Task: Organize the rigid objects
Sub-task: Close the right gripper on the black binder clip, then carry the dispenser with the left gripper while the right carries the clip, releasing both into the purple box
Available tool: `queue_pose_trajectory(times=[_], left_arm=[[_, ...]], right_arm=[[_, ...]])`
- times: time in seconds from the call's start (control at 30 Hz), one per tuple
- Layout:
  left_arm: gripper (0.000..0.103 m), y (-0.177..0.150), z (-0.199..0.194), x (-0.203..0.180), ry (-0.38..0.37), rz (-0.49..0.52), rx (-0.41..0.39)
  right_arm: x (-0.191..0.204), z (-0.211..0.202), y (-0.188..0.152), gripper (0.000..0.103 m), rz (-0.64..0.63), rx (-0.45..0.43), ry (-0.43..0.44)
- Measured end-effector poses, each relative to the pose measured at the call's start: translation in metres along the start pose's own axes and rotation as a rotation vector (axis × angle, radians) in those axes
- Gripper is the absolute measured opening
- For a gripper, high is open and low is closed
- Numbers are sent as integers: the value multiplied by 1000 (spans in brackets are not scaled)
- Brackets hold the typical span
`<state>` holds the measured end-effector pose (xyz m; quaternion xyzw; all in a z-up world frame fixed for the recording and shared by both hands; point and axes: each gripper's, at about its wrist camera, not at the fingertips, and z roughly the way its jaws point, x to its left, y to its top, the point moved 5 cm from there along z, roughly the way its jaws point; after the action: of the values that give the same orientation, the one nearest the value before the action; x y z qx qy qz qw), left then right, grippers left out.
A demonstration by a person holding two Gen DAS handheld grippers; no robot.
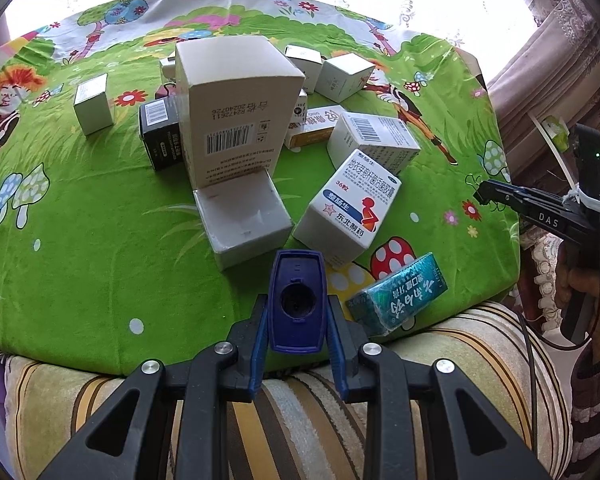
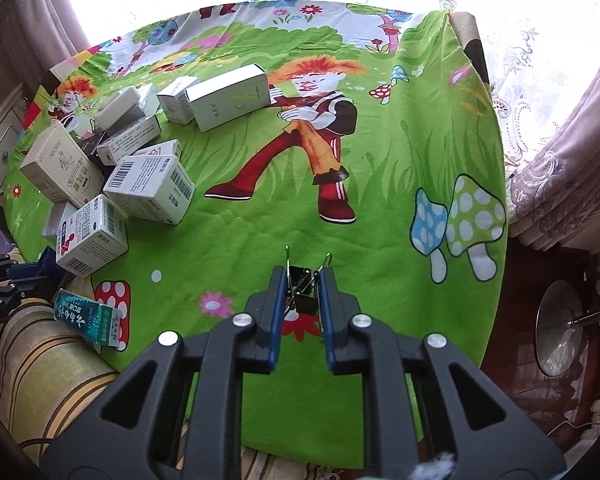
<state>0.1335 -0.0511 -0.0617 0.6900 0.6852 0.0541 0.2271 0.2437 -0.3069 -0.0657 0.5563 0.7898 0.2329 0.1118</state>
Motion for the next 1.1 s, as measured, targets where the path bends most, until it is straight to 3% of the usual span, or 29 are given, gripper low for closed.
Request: queue_pose_trajectory(times=[0.33,0.7,0.9,1.1], left_arm=[[28,-6,-30,13,-39,-61,-63],[28,-20,-69,41,-55,-144,-137],[28,-38,-100,79,-38,-223,-189],[28,-69,-133,142,12,-349,-239]], right_arm=[[38,-36,-4,20,41,-32,71],[132,-83,-6,20,-24,-82,213],[197,-90,-8,20,-94,-78,315],[274,-89,-8,20,-203,-52,396]])
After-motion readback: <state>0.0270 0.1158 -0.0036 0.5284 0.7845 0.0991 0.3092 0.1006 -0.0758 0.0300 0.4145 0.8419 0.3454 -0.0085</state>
